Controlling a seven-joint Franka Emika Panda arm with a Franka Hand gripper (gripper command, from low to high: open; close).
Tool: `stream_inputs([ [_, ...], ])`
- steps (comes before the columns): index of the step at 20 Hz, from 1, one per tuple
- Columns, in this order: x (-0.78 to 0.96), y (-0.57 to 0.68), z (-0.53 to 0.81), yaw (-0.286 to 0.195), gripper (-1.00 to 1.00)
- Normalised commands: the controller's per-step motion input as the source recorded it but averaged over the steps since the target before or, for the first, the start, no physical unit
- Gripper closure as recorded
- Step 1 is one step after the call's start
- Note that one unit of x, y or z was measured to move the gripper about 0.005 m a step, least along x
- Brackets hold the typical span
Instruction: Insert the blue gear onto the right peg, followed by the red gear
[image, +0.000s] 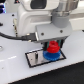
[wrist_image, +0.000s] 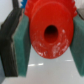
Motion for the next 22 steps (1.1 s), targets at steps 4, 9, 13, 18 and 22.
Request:
stream_inputs([
  [4, 0.15, -0.1, 0.02, 0.0, 1.0],
  [9, 0.14, -0.05, -0.09, 0.0, 1.0],
  [13, 0.09, 0.0, -0.08, 0.0, 1.0],
  [18, 0.0, 0.03, 0.04, 0.0, -1.0],
  [22, 0.0, 0.12, 0.46, 0.0, -1.0],
])
